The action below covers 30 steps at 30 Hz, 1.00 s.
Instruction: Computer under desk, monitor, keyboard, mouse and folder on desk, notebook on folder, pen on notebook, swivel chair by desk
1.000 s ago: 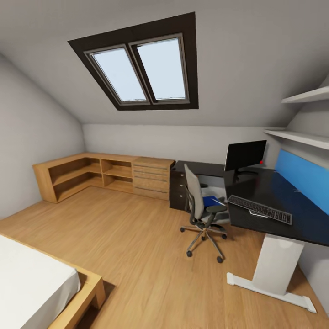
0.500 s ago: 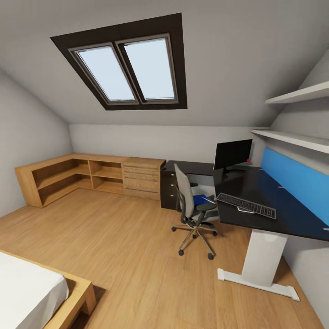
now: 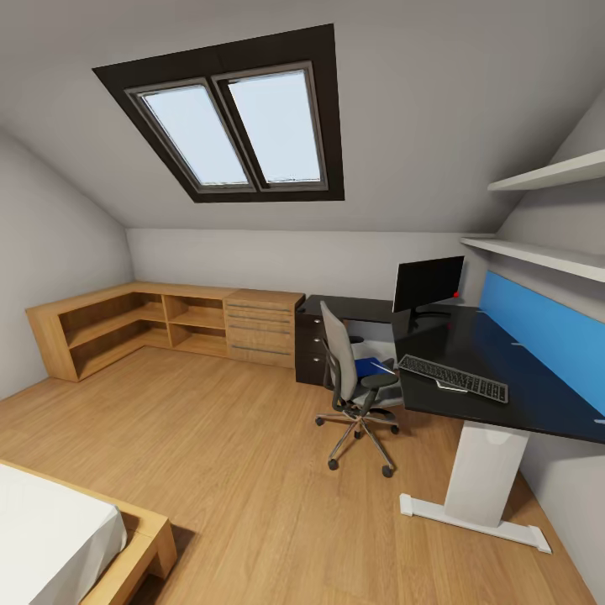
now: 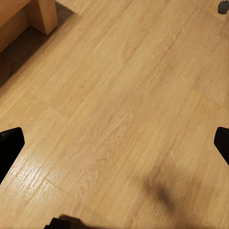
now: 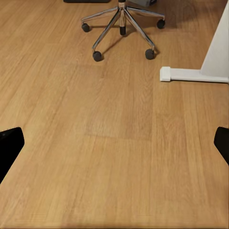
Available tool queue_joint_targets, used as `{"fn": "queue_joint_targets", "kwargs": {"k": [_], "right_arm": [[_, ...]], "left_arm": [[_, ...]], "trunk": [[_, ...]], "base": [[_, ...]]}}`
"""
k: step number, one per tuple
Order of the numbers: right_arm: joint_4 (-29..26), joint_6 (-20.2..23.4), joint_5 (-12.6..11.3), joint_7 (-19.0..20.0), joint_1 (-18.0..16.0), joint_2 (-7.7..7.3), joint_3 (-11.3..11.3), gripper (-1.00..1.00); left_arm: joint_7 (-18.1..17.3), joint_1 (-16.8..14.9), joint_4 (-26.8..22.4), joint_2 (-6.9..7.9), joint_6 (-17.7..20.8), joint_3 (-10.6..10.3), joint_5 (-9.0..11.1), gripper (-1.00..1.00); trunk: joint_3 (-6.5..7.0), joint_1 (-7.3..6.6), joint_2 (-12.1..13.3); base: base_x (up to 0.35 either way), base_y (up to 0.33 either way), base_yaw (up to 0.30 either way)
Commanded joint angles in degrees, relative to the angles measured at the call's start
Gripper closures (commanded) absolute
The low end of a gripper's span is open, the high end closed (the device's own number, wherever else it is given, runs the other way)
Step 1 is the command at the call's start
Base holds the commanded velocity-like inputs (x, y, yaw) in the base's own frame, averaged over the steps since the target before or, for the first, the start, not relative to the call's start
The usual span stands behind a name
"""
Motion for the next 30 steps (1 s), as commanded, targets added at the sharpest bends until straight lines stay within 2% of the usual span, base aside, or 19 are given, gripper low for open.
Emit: {"fn": "queue_joint_targets", "kwargs": {"k": [1,20,22,30], "right_arm": [[0.1,-0.2,-0.1,0.1,0.0,0.04,-0.2,-1.00],[0.3,-0.2,-0.2,0.2,0.0,-0.12,-0.1,-1.00],[0.4,-0.2,0.1,3.9,0.0,-0.23,-0.1,-1.00],[0.4,-0.2,0.1,5.3,0.0,-0.17,-0.2,-1.00]], "left_arm": [[0.0,0.0,0.0,-0.02,-0.1,0.1,0.1,-1.00],[0.0,0.0,0.0,-0.02,-0.1,0.1,0.1,-1.00],[0.0,0.0,0.0,-0.02,-0.1,0.1,0.1,-1.00],[0.0,0.0,0.0,-0.02,-0.1,0.1,0.1,-1.00]], "trunk": [[-0.07,0.01,-0.1],[-0.07,0.01,-0.1],[-0.07,0.01,-0.1],[-0.07,0.01,-0.1]], "base": [[0.000,0.000,0.000],[0.000,0.000,0.000],[0.000,0.003,0.000],[0.096,0.118,0.000]]}}
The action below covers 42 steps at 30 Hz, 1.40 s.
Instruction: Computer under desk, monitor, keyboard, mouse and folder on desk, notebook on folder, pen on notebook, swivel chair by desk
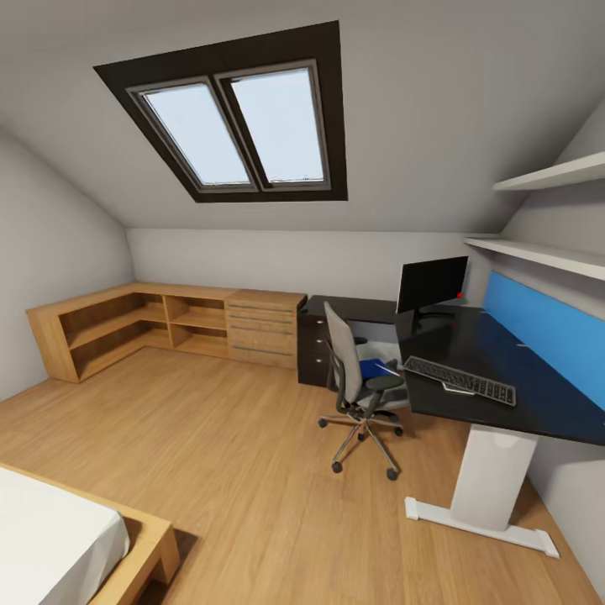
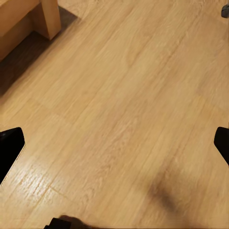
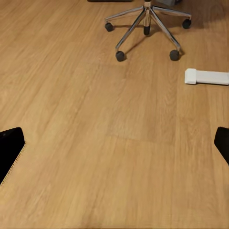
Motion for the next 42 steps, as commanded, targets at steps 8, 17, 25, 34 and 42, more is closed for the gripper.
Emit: {"fn": "queue_joint_targets", "kwargs": {"k": [8,17,25,34,42], "right_arm": [[0.0,-0.2,-0.1,0.3,0.0,0.07,-0.2,-1.00],[0.0,-0.2,-0.1,0.3,0.0,0.11,-0.2,-1.00],[0.0,-0.2,-0.1,0.3,0.0,0.23,-0.2,-1.00],[0.0,-0.2,-0.1,0.3,0.0,0.23,-0.2,-1.00],[-0.1,-0.2,-0.1,0.3,0.0,0.22,-0.1,-1.00]], "left_arm": [[0.0,0.0,0.0,-0.02,-0.1,0.1,0.1,-1.00],[0.0,0.0,0.0,-0.02,0.0,0.1,0.1,-1.00],[0.0,0.0,0.0,-0.02,-0.1,0.1,0.1,-1.00],[0.0,0.0,0.0,-0.08,0.0,0.1,0.1,-1.00],[0.0,0.0,0.0,-0.10,0.0,0.0,0.1,-1.00]], "trunk": [[-0.07,0.03,-0.1],[-0.07,0.03,-0.1],[-0.07,0.03,-0.1],[-0.07,0.03,-0.1],[-0.07,0.03,-0.1]], "base": [[0.212,0.215,0.000],[0.175,0.129,0.000],[0.026,0.013,0.000],[0.002,0.001,0.000],[0.042,-0.043,0.000]]}}
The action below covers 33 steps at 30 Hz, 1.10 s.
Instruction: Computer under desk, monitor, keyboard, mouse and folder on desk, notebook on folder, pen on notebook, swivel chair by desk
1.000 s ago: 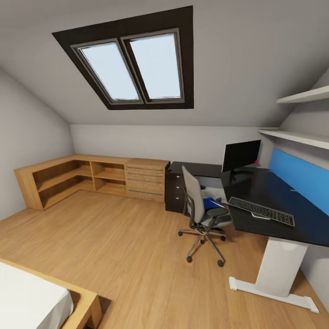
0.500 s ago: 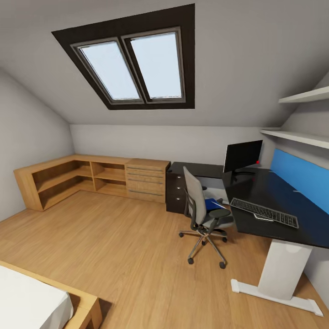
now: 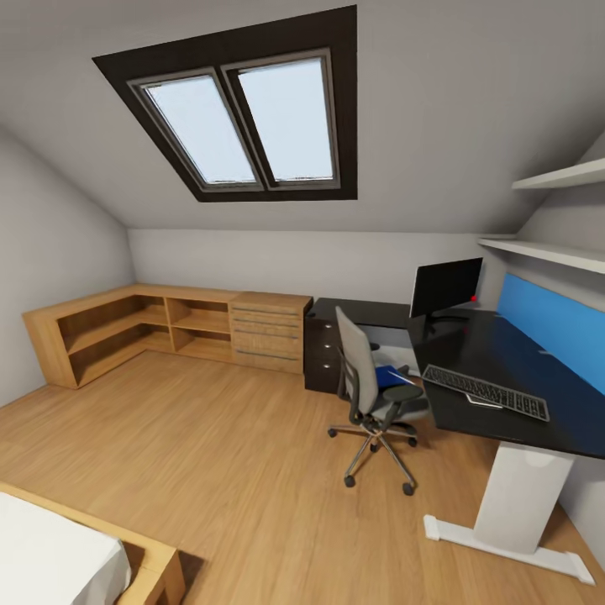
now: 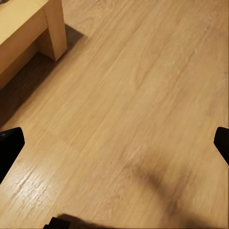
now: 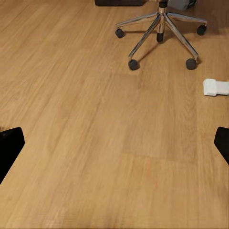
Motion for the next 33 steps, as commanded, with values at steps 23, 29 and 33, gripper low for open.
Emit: {"fn": "queue_joint_targets", "kwargs": {"k": [23,29,33], "right_arm": [[0.0,-0.3,-0.1,0.1,0.0,0.07,-0.2,-1.00],[0.0,-0.2,-0.3,0.0,0.0,0.03,-0.3,-1.00],[-0.1,-0.2,-0.4,0.0,0.0,0.00,-0.3,-1.00]], "left_arm": [[0.0,0.0,-0.4,-0.10,-2.3,0.1,0.2,-1.00],[0.0,0.0,-0.5,-0.20,-4.3,0.1,0.2,-1.00],[0.0,0.0,-0.5,-0.25,-4.6,0.1,0.2,-1.00]], "trunk": [[0.15,0.02,0.0],[0.34,0.02,0.0],[0.45,0.02,0.0]], "base": [[0.129,-0.103,-0.051],[0.003,-0.003,-0.221],[0.001,-0.001,-0.237]]}}
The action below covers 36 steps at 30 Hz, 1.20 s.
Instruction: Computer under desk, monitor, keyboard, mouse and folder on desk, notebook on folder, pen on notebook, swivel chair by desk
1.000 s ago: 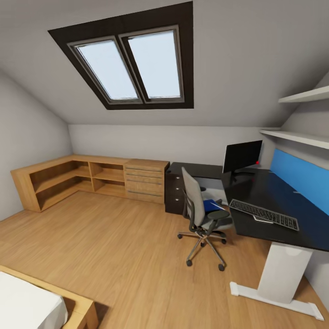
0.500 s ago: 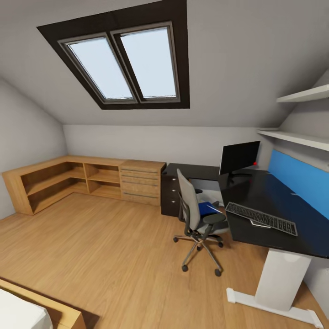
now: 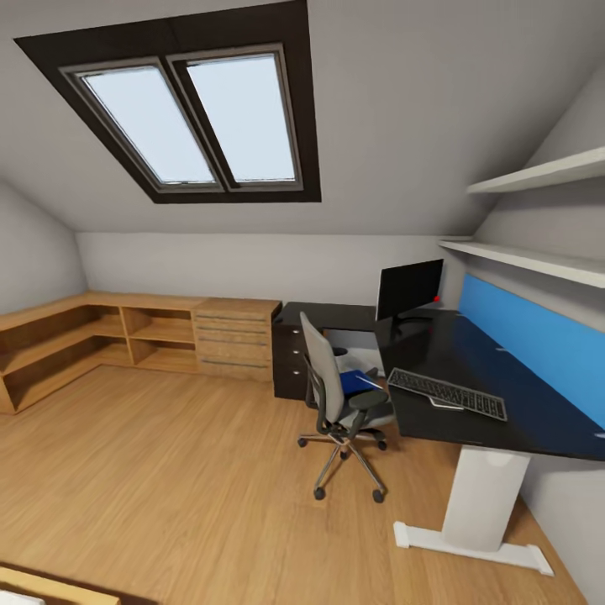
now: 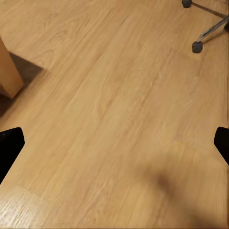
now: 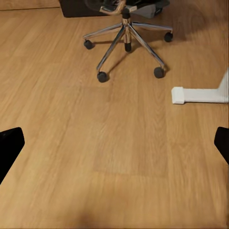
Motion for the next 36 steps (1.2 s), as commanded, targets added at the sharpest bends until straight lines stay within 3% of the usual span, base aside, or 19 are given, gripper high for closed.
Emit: {"fn": "queue_joint_targets", "kwargs": {"k": [1,10,18,29,36], "right_arm": [[0.1,-0.2,-0.2,0.1,-0.1,0.03,-0.2,-1.00],[0.1,-0.2,-0.3,0.1,-0.1,-0.03,-0.2,-1.00],[0.1,-0.2,-0.3,0.1,-0.1,-0.07,-0.3,-1.00],[0.2,-0.2,-0.1,0.1,-0.1,0.02,-0.3,-1.00],[0.2,-0.2,-0.1,0.1,-0.1,0.06,-0.3,-1.00]], "left_arm": [[0.0,0.0,0.0,-0.02,-0.2,0.1,0.1,-1.00],[-0.1,0.0,0.0,-0.29,-0.4,-0.2,0.0,-1.00],[0.3,0.0,0.0,-0.82,-0.2,-4.7,-0.8,-1.00],[0.8,0.0,0.1,-0.59,0.6,-5.8,-0.3,-1.00],[0.8,-0.1,-0.1,-0.36,4.1,-5.8,1.8,-1.00]], "trunk": [[-0.05,0.01,-0.1],[0.15,0.01,-0.1],[0.31,0.01,-0.1],[-1.63,2.42,-4.5],[-2.88,3.96,-7.3]], "base": [[0.000,0.000,-0.239],[0.000,0.000,-0.241],[0.000,0.000,-0.242],[0.000,0.000,-0.171],[0.000,0.000,-0.022]]}}
